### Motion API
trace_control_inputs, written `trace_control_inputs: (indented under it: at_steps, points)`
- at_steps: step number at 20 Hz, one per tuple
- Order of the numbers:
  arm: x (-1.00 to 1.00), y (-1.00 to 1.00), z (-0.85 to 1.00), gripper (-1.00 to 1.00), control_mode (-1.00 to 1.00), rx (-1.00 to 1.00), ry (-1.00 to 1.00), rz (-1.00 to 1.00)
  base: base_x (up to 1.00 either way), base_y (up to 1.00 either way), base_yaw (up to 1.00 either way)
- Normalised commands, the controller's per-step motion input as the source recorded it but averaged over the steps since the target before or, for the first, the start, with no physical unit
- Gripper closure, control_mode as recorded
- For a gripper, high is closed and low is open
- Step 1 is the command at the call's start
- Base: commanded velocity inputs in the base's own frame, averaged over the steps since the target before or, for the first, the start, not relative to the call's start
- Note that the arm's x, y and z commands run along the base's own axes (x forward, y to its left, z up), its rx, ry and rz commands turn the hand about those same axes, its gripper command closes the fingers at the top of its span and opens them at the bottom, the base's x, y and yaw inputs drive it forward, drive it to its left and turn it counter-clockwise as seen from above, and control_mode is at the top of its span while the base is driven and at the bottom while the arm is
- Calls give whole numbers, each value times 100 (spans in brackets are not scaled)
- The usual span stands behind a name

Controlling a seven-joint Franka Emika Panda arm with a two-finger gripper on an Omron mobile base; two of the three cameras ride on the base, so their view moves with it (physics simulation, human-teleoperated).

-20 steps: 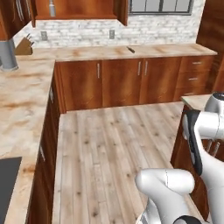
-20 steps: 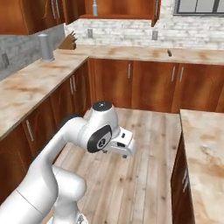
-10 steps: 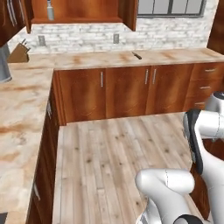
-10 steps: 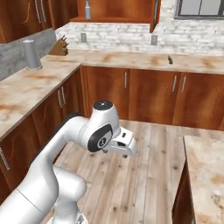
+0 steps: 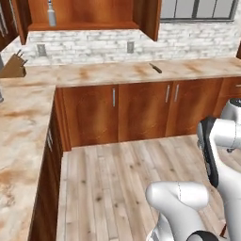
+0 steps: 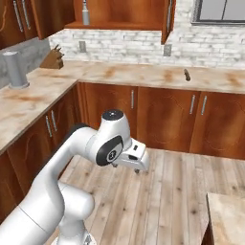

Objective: Move the cutting board and knife to the sink. Then move spray from the cabinet to the counter.

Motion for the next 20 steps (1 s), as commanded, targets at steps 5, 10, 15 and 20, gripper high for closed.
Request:
trace_control_inputs:
  at_steps: [5,10,15,20]
  points:
    - [0,0,0,-100,100,0,0,0,94,0,0]
    - [0,0,0,-100,100,0,0,0,94,0,0]
    - [0,0,0,-100,100,0,0,0,71,-4,-19]
    - [0,0,0,-100,100,0,0,0,47,0,-45]
